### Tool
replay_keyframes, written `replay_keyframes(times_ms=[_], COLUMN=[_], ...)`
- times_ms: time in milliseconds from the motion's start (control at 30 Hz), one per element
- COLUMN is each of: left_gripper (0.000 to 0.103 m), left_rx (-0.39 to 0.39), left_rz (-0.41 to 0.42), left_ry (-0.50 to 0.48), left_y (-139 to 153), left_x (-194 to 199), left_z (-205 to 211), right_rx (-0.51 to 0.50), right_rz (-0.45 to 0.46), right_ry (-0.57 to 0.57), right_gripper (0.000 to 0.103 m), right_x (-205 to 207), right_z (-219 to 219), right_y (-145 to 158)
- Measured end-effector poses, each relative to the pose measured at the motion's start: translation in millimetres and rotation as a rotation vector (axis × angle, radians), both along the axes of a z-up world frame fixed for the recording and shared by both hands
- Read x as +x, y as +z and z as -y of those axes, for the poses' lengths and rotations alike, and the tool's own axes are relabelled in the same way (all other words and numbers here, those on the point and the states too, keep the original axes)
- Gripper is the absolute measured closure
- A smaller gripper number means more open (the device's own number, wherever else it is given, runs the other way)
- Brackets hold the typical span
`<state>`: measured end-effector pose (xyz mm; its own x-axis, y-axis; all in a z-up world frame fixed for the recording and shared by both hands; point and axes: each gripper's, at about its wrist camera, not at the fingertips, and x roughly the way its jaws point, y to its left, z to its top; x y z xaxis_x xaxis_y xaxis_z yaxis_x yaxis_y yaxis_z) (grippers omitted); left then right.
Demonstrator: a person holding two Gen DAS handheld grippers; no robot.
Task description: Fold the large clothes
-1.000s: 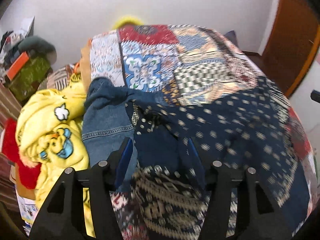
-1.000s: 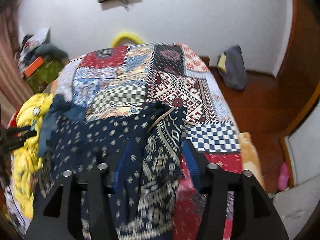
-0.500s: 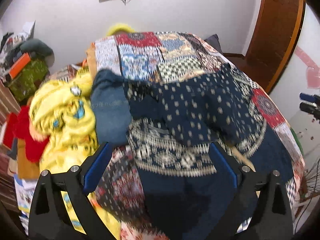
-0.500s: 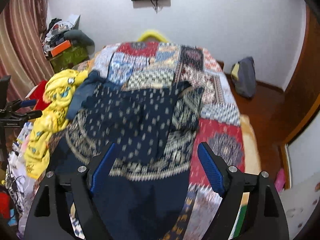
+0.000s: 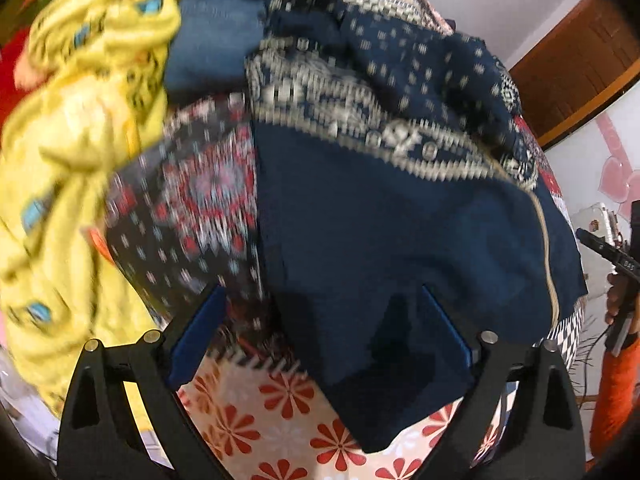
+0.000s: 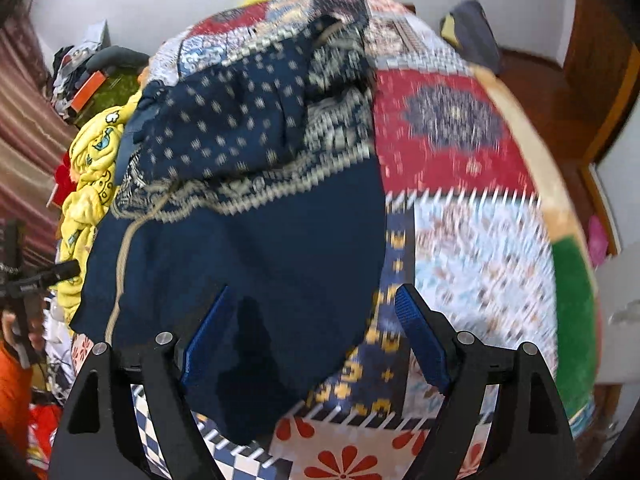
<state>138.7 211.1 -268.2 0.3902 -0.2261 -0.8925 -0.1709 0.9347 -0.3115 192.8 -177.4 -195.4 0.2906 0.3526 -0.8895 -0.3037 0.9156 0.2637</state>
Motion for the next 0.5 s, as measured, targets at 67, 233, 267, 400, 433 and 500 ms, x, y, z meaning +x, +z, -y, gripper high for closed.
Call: replay_keyframes(times_ms=[67, 233, 267, 400, 433, 500], left_gripper=[0.014, 0.033, 0.038, 0.064, 0.076, 0.09], left_rx=[-0.057, -0.191, -0.232, -0.263, -0.242, -0.196], left_rz=[-0.025, -0.019, -0.018, 0.006, 0.024, 0.065], left_ry=[0.008, 0.01, 0.003, -0.008, -0.021, -0.041], left_y=[-12, -26, -28, -26, -20, -5], left_x=[-5, -10, -10, -11, -10, -8], left_z=[0, 3, 4, 13, 17, 24], right_rx=[0.019, 0.093, 0.111, 0.151, 0.161, 0.184], right_rz=[-0.025, -0.052, -0.055, -0.062, -0.066, -0.072], right_ry=[0.003, -0.01, -0.01, 0.016, 0.027, 0.04], right_gripper=[0.023, 0.022, 0.024, 0.056, 0.061, 0.08], right_x=[-2, 2, 4, 6, 7, 9], right_z=[1, 2, 2, -6, -8, -10], right_y=[-8, -18, -18, -19, -19, -17])
